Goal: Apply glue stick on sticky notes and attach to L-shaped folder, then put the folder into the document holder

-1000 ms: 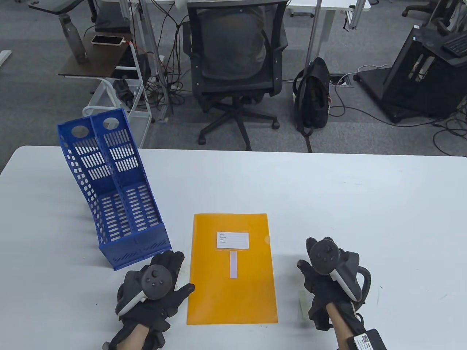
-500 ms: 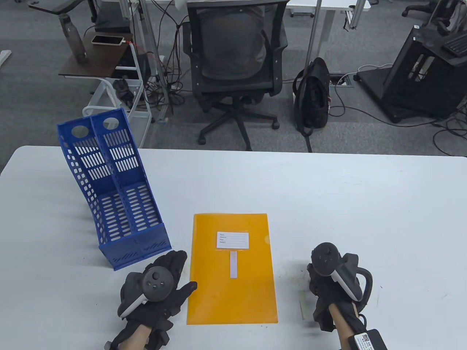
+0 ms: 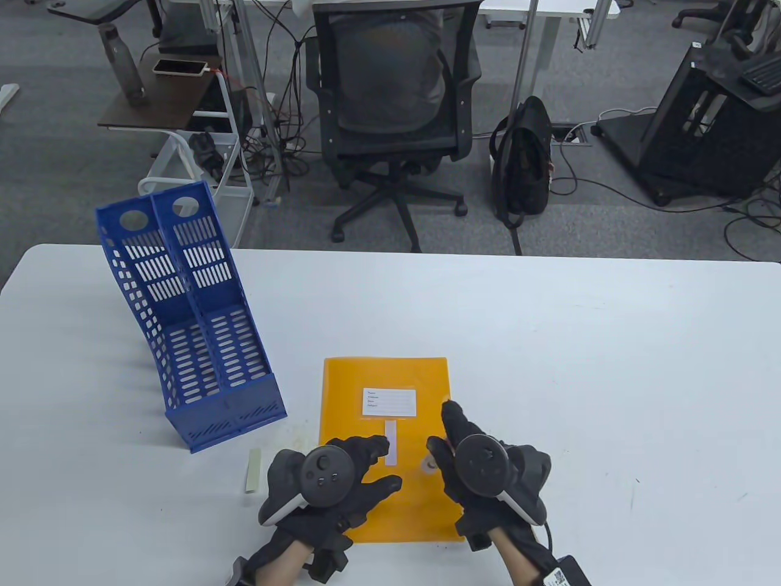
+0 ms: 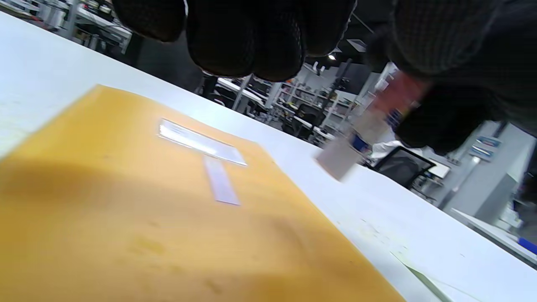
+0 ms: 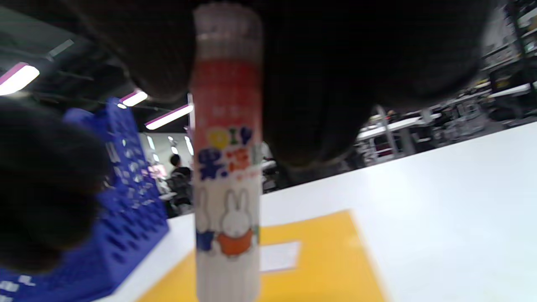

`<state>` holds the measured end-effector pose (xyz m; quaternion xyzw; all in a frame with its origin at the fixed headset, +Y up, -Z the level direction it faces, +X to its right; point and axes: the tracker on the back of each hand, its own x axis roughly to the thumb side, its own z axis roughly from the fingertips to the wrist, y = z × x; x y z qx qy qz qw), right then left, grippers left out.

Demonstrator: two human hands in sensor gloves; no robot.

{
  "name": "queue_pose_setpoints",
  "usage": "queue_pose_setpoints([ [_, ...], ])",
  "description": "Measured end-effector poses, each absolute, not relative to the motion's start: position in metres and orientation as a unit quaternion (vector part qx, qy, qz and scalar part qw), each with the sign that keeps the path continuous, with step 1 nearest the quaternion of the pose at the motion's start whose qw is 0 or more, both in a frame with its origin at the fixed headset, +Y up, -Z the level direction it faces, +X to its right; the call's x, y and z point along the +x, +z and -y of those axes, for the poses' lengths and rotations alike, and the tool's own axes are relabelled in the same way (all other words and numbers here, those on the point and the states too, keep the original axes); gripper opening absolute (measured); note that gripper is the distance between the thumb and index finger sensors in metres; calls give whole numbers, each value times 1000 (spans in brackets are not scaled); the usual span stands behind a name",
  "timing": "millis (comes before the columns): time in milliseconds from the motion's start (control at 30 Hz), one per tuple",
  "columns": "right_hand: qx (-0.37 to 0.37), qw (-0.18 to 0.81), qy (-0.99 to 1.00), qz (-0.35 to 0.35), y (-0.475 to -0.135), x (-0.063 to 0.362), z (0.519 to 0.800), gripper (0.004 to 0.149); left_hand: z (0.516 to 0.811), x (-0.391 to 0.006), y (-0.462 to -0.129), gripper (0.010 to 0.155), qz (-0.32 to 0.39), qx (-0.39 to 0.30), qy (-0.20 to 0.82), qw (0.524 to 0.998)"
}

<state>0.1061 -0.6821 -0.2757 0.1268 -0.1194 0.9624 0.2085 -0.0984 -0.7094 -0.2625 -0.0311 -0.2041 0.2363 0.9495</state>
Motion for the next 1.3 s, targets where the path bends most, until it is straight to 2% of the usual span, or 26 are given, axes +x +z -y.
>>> queue_pose_setpoints([
  [133, 163, 246, 949, 107, -263, 91, 688, 66, 716, -89, -256, 75, 208, -15, 239, 948],
  [267, 178, 252, 944, 115, -254, 88, 693, 66, 719, -91, -251, 64, 199, 10, 265, 943],
  [467, 187, 282, 932, 125, -245, 88, 698, 68, 727, -92, -250, 66, 210, -21, 276, 938],
  [667, 211, 303, 923, 109, -244, 90, 704, 71, 732, -99, -252, 61, 203, -18, 283, 937],
  [800, 215, 318, 919, 91, -246, 94, 708, 84, 739, -121, -260, 59, 171, -43, 363, 915],
  [867, 219, 308, 924, 61, -248, 93, 712, 89, 742, -131, -263, 59, 158, -66, 430, 887],
  [1033, 216, 251, 942, 52, -250, 83, 724, 92, 746, -137, -266, 60, 163, -85, 510, 840],
  [1167, 207, 242, 945, 68, -249, 79, 726, 82, 749, -133, -266, 60, 177, -106, 548, 810],
  [1300, 215, 241, 944, 63, -249, 78, 726, 67, 752, -134, -268, 61, 173, -116, 559, 802],
])
